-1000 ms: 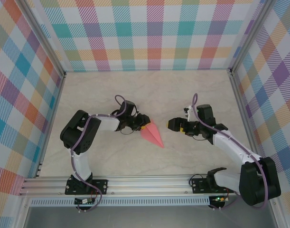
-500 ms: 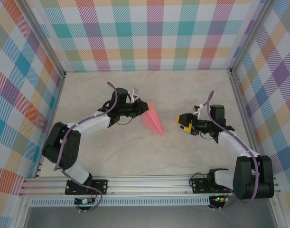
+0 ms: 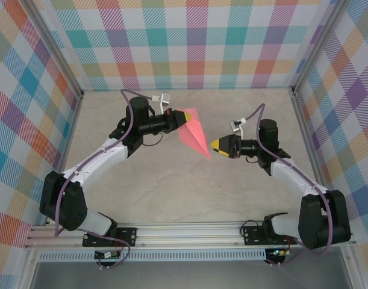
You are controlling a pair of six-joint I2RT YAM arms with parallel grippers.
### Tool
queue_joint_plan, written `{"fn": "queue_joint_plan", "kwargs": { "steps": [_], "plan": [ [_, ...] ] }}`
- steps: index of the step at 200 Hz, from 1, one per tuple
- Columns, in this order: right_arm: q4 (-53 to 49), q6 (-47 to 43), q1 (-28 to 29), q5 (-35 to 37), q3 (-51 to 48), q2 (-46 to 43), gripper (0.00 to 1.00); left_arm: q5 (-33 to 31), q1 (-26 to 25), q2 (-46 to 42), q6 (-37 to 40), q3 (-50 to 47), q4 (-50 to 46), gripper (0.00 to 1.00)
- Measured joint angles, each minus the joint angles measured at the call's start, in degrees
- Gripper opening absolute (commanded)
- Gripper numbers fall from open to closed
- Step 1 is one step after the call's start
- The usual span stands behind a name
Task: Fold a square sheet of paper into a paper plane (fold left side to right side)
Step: Turn over the paper at the center of the table.
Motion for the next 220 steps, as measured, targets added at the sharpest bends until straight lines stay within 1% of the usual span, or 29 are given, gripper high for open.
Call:
{"fn": "queue_joint_plan", "kwargs": {
  "steps": [15, 22, 28, 33, 47, 51, 70, 86, 95, 110, 119, 129, 136, 151, 163, 185, 195, 208, 220],
  "plan": [
    [2.82, 1.95, 2.71, 0.15, 1.57, 2.03, 0.99, 1.27, -0.02, 0.0, -0.87, 0.0, 0.59, 0.0],
    [3.98, 2.69, 3.76, 0.42, 2.14, 2.95, 0.97, 1.66, -0.07, 0.0, -1.22, 0.0, 1.05, 0.0],
    [4.94, 3.34, 4.66, 0.57, 2.64, 3.8, 0.93, 2.01, -0.07, -0.02, -1.51, 0.0, 1.33, 0.0],
    [5.42, 4.02, 5.27, 0.74, 3.08, 4.44, 0.87, 2.34, -0.07, -0.09, -1.68, 0.0, 1.4, 0.0],
    [6.49, 5.22, 6.6, 1.14, 4.22, 5.84, 0.76, 3.06, -0.07, -0.35, -2.03, 0.0, 1.44, 0.0],
    [6.95, 5.57, 6.86, 1.2, 4.42, 6.12, 0.71, 3.23, -0.09, -0.42, -2.05, 0.0, 1.44, 0.0],
    [7.96, 6.21, 7.13, 1.46, 5.09, 6.25, 0.55, 3.65, -0.35, -0.74, -2.03, 0.0, 1.31, 0.0],
    [8.31, 6.84, 7.13, 1.6, 5.4, 6.19, 0.38, 3.91, -0.39, -0.94, -2.03, -0.04, 1.29, 0.0],
    [7.93, 6.21, 7.13, 1.6, 5.53, 6.01, 0.28, 4.04, -0.39, -0.94, -2.01, -0.15, 1.31, 0.03],
    [6.29, 4.66, 7.13, 2.12, 5.57, 5.2, 0.16, 4.04, -0.39, -0.94, -1.75, -0.66, 0.98, 0.07],
    [4.37, 3.74, 7.13, 2.64, 5.64, 4.37, 0.11, 4.0, -0.39, -0.94, -1.31, -0.81, 0.17, 0.13],
    [1.51, 1.53, 7.19, 3.28, 5.9, 3.21, 0.1, 3.8, -0.39, -0.96, -0.17, -0.81, -1.03, 0.19],
    [-0.63, 0.15, 7.23, 3.89, 6.16, 2.47, 0.1, 3.58, -0.39, -1.07, 0.68, -0.81, -2.19, 0.25],
    [-6.86, -3.93, 7.39, 6.16, 7.54, 0.66, 0.1, 2.27, -0.39, -1.68, 3.56, -0.72, -6.25, 0.5],
    [-12.59, -7.74, 7.58, 8.87, 9.22, -0.63, 0.1, -0.11, -0.39, -2.75, 6.64, -0.37, -11.17, 0.6],
    [-24.11, -15.32, 8.44, 16.7, 13.44, -1.84, 0.11, -7.23, -0.39, -6.01, 11.96, 0.66, -21.0, 0.71],
    [-29.57, -18.71, 9.46, 21.73, 15.65, -1.86, 0.11, -11.17, -0.39, -8.26, 14.19, 0.96, -25.11, 0.73],
    [-37.11, -22.75, 11.85, 30.38, 18.73, -1.75, 0.11, -16.76, -0.39, -11.67, 16.44, 1.01, -29.51, 0.74],
    [-43.54, -25.86, 15.21, 39.98, 21.88, -0.87, 0.11, -21.97, -0.39, -15.08, 17.79, 0.83, -32.13, 0.74]
  ]
}}
